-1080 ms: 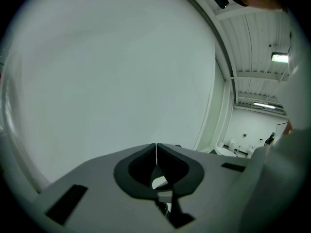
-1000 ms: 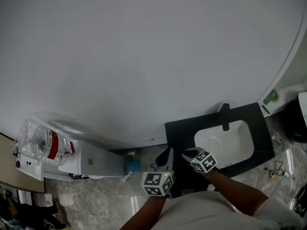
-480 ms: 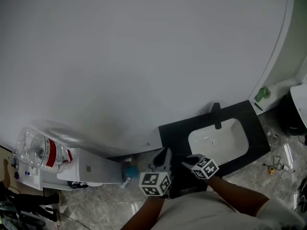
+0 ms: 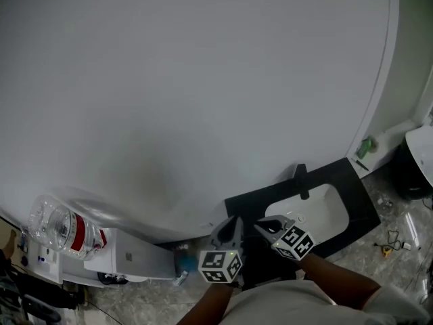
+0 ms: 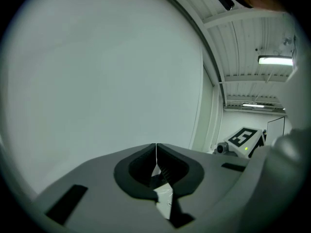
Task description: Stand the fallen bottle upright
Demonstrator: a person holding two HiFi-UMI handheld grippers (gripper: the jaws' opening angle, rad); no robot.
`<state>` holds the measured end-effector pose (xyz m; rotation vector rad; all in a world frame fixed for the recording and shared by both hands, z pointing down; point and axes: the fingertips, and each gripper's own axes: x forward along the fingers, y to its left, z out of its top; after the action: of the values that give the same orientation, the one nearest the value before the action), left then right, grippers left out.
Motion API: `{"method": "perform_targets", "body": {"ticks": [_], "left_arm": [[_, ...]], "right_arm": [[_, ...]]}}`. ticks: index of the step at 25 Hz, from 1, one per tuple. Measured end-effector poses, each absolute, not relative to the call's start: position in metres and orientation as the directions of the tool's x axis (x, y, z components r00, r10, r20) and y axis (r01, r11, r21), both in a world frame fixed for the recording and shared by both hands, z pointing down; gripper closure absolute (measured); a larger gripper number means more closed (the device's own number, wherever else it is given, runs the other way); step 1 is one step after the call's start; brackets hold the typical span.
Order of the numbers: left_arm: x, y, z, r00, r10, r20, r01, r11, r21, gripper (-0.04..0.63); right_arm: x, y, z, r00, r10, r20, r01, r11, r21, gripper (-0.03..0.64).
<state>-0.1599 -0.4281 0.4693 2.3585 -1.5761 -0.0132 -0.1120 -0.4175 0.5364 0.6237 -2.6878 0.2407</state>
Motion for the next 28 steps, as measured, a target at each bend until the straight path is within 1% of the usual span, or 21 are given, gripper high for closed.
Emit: {"method": "perform_targets", "body": {"ticks": [4,6,8,13,28], "left_arm": [[-0.159,-0.434,0.451,0.387,-0.910,0.147,-0.911,-0.353,0.214,0.588],[-0.160,-0.437,0.444,0.380,-0.915,0.136,-0.915,-0.350,0.200,0.587],[-0.163,-0.440,0.436,0.372,-0.920,0.121,-0.919,-0.346,0.191,0.587],[-0.169,-0.444,0.422,0.353,-0.932,0.089,-0.927,-0.334,0.171,0.588],[-0.175,-0.453,0.414,0.330,-0.941,0.070,-0.937,-0.318,0.143,0.587]], "right_arm": [[-0.113,-0.428,0.478,-0.846,-0.470,0.252,-0.499,0.864,-0.063,0.615],[-0.115,-0.430,0.454,-0.854,-0.482,0.199,-0.502,0.863,-0.063,0.615],[-0.121,-0.430,0.438,-0.864,-0.473,0.172,-0.487,0.872,-0.043,0.615],[-0.132,-0.429,0.416,-0.877,-0.459,0.140,-0.464,0.886,-0.004,0.616],[-0.143,-0.439,0.413,-0.891,-0.438,0.115,-0.446,0.893,-0.054,0.617]]}}
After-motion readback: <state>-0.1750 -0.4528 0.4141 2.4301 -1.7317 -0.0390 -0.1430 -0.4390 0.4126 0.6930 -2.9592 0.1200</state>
